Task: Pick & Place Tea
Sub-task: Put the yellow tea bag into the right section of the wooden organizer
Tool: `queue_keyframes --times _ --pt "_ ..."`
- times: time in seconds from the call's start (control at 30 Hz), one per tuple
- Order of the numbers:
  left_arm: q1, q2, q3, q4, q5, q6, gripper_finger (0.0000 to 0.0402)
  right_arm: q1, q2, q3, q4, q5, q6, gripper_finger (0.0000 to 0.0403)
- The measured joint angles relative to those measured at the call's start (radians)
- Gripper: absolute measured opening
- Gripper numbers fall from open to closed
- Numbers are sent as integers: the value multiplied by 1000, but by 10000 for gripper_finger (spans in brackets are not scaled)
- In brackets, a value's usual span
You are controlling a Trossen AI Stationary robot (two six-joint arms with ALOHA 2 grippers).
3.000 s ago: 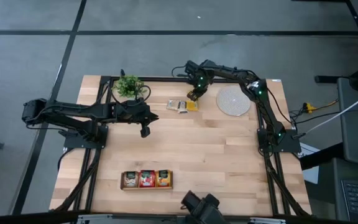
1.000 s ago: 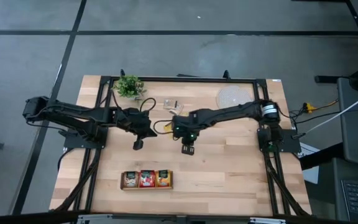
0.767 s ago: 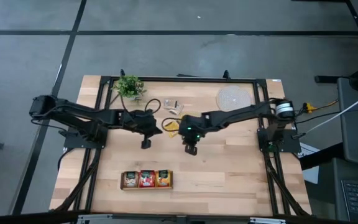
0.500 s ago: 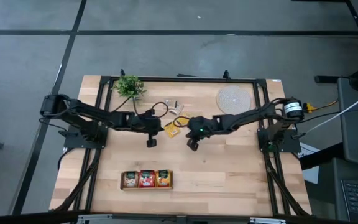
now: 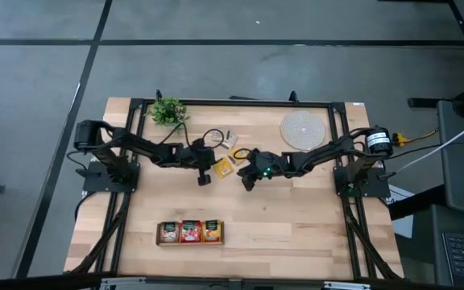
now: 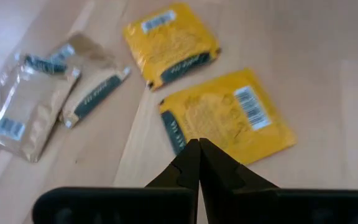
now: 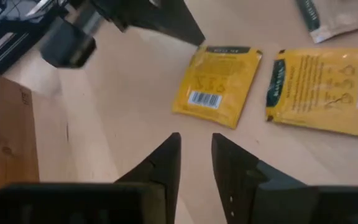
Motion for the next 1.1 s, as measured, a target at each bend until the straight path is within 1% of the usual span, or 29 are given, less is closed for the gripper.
queue_keyframes --times 0.13,0.23,0.37,0.53,0.7,0.83,1.0,1.1 --pt "19 53 3 15 1 -11 2 0 0 0 20 33 5 96" --pt "29 85 11 14 22 -34 2 -4 0 1 46 39 9 96" --pt "37 114 14 16 63 -76 2 -17 0 1 49 37 82 96" --pt "27 125 15 13 71 -104 3 -22 31 1 37 -19 113 97" --pt "21 124 14 9 65 -86 2 -22 72 1 18 -28 135 97" --pt "23 85 9 10 64 -70 4 -22 82 1 19 -26 135 97" --pt "37 -7 5 -3 100 -62 2 -22 82 2 21 -20 134 97" --pt "37 -38 6 -7 116 -61 2 -22 82 2 21 -18 133 97"
